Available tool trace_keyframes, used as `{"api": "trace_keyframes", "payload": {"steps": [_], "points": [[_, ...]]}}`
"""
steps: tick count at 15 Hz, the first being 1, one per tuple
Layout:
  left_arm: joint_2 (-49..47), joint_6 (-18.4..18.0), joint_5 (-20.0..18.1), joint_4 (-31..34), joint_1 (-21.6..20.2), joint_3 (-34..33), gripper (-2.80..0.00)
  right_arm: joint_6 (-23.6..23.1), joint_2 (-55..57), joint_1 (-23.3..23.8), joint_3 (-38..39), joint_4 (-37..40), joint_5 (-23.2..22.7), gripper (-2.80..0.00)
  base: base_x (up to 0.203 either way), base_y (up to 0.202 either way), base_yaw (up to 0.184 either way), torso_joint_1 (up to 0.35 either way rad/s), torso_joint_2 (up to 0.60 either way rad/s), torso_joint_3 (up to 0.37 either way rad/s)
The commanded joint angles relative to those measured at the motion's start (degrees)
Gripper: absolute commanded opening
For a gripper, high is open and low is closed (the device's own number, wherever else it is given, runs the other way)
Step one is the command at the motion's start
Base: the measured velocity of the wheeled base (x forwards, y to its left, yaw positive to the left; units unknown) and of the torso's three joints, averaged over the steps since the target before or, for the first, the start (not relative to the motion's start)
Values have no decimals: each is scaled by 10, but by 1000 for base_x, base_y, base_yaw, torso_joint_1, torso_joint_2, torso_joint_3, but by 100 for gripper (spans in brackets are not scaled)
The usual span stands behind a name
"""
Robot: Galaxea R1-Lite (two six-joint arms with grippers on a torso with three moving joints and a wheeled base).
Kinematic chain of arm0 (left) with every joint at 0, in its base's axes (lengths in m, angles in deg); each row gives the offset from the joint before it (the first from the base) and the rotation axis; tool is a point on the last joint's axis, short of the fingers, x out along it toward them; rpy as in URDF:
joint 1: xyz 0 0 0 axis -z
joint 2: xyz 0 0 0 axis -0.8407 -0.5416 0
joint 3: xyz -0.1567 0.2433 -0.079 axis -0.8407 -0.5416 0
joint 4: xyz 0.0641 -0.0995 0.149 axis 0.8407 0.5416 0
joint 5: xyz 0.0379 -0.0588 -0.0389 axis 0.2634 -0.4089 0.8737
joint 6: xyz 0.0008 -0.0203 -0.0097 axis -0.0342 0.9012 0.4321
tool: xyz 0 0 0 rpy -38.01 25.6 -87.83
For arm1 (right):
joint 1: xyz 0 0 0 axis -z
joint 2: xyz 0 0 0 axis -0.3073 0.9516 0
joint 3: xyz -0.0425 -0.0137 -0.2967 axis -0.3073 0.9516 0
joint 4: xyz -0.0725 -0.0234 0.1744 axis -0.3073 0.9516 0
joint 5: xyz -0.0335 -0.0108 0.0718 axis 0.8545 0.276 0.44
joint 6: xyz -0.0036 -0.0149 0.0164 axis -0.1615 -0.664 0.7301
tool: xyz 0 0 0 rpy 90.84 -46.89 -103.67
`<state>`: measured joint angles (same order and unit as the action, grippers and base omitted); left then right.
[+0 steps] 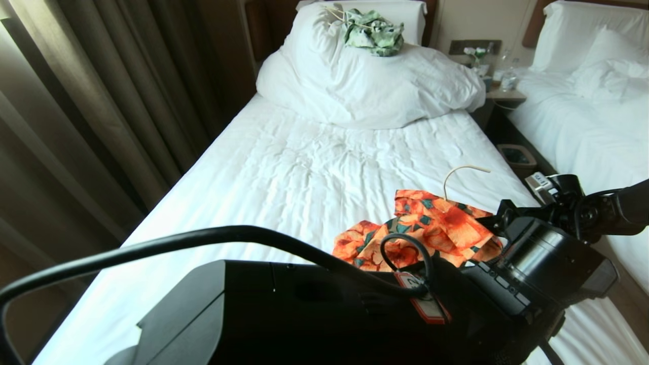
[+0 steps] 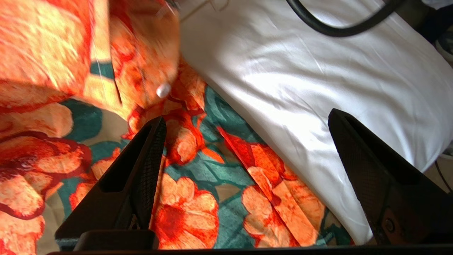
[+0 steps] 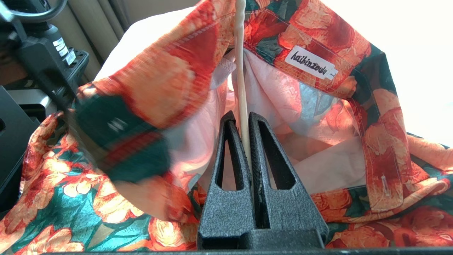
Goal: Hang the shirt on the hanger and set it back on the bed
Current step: Hook one side of the shirt onto the hanger
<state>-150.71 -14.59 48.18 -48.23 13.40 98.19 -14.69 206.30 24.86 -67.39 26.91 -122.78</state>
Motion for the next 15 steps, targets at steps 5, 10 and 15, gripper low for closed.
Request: {"api": "trace_keyframes", "payload": {"steps": [5,10,15], "points": [[53,17,6,-1,-8,-110,-152,-3,-1,0,-5,0,-5,-280,0,0,0,0,0,0],[180,27,28,-102,-41,-331,-280,-3,-3,0,-5,0,-5,-280,0,0,0,0,0,0],[276,-64,-9,-305,-176,-462,-280,-3,-4,-6,1,0,-5,-280,0,0,0,0,0,0]]}}
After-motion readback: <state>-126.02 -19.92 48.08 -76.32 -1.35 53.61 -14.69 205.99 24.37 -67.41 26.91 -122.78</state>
